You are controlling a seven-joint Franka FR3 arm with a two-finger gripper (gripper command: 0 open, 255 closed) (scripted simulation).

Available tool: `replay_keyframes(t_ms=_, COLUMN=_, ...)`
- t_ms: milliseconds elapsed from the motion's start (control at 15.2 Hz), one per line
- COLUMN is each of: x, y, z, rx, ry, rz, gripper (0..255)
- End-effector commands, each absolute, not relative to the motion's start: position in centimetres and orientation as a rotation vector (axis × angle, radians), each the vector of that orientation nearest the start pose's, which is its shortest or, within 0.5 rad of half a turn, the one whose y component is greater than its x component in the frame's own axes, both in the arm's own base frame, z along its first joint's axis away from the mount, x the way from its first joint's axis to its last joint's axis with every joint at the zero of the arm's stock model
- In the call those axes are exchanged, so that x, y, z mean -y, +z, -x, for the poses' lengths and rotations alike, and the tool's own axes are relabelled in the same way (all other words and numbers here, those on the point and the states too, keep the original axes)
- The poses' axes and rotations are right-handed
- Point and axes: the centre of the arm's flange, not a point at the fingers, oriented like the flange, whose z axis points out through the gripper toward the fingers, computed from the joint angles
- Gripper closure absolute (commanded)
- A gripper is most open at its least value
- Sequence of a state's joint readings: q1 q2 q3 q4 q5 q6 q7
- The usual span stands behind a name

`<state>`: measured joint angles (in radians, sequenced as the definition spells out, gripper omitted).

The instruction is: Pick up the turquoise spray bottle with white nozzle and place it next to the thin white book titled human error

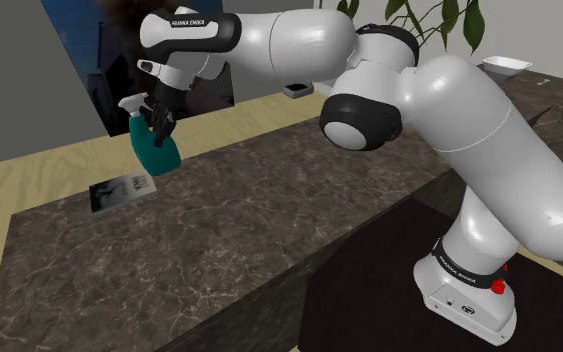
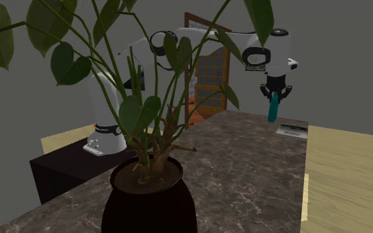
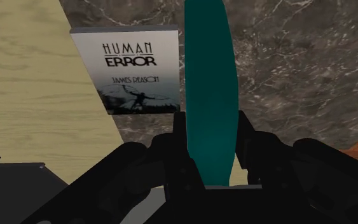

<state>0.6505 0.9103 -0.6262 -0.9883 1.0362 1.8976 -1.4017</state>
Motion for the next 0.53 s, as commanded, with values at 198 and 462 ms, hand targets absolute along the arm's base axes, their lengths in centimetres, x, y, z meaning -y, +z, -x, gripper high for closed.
replay_keyframes(t_ms=198, x=-28.5, y=35.8, z=-74.4, rx=1.744, ry=-0.580, rz=2.105, gripper=255)
replay_keyframes(t_ms=462, x=-28.5, y=33.7, z=-74.4, rx=1.744, ry=-0.580, rz=2.105, gripper=255)
